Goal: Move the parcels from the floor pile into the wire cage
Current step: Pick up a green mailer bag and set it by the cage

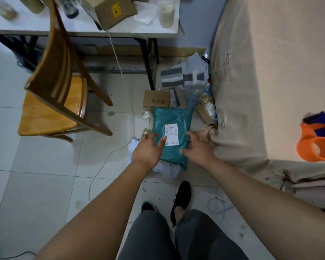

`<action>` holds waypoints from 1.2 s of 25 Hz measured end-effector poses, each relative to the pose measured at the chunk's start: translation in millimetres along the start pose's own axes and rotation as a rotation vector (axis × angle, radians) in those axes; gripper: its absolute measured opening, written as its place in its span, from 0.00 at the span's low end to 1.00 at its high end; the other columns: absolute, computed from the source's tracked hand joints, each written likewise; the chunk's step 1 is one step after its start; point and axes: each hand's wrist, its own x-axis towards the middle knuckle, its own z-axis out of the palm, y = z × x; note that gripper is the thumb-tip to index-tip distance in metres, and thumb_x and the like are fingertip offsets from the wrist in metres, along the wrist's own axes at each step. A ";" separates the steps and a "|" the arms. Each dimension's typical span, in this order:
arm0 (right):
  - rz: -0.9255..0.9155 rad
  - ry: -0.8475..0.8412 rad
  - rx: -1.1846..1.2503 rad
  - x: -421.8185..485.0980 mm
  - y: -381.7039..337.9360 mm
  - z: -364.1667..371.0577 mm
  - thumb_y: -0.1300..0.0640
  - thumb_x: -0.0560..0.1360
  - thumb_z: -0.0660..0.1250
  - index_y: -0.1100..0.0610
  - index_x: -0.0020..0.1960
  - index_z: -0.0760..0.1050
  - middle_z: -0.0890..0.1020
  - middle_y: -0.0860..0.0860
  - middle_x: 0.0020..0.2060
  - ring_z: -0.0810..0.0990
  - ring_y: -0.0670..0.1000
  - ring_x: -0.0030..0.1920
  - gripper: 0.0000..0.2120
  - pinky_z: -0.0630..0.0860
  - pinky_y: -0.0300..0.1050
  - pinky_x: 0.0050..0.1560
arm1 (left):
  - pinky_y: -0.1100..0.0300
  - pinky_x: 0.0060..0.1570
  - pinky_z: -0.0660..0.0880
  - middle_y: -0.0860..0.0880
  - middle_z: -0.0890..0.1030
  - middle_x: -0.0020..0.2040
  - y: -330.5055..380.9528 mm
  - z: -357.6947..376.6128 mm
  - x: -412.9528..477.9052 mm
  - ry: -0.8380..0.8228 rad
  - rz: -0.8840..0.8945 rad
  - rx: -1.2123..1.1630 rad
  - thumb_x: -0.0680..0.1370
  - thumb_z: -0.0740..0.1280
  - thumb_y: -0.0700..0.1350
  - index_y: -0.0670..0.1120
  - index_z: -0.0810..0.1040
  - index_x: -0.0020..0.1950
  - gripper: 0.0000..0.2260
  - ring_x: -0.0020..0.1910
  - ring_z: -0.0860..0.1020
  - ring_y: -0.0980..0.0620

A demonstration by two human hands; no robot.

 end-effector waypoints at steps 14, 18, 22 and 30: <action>0.142 0.112 0.006 186.9 71.1 92.4 0.45 0.71 0.77 0.48 0.83 0.47 0.56 0.57 0.79 0.57 0.59 0.79 0.53 0.59 0.54 0.78 | 0.51 0.60 0.76 0.46 0.65 0.74 -92.0 89.6 187.8 -0.121 0.127 0.065 0.77 0.73 0.54 0.68 0.49 0.80 0.41 0.65 0.75 0.44; 0.133 0.123 -0.045 214.5 93.5 111.7 0.41 0.69 0.78 0.41 0.82 0.41 0.47 0.56 0.82 0.50 0.60 0.81 0.57 0.56 0.59 0.79 | 0.51 0.68 0.71 0.45 0.59 0.77 -110.0 121.7 215.7 -0.167 0.127 -0.041 0.74 0.77 0.52 0.69 0.50 0.80 0.44 0.72 0.69 0.43; 0.123 0.086 -0.044 227.4 113.1 121.1 0.35 0.64 0.79 0.36 0.81 0.38 0.43 0.57 0.82 0.46 0.61 0.82 0.61 0.54 0.60 0.80 | 0.45 0.73 0.69 0.46 0.50 0.80 -127.5 142.9 236.0 -0.213 0.078 -0.082 0.73 0.78 0.54 0.72 0.50 0.78 0.45 0.75 0.66 0.38; 0.050 0.110 0.106 234.9 128.6 135.0 0.37 0.62 0.82 0.30 0.79 0.38 0.50 0.57 0.81 0.48 0.57 0.82 0.63 0.56 0.60 0.79 | 0.45 0.75 0.64 0.43 0.52 0.80 -137.2 159.9 249.0 -0.324 0.055 -0.147 0.73 0.77 0.55 0.71 0.43 0.79 0.49 0.78 0.61 0.38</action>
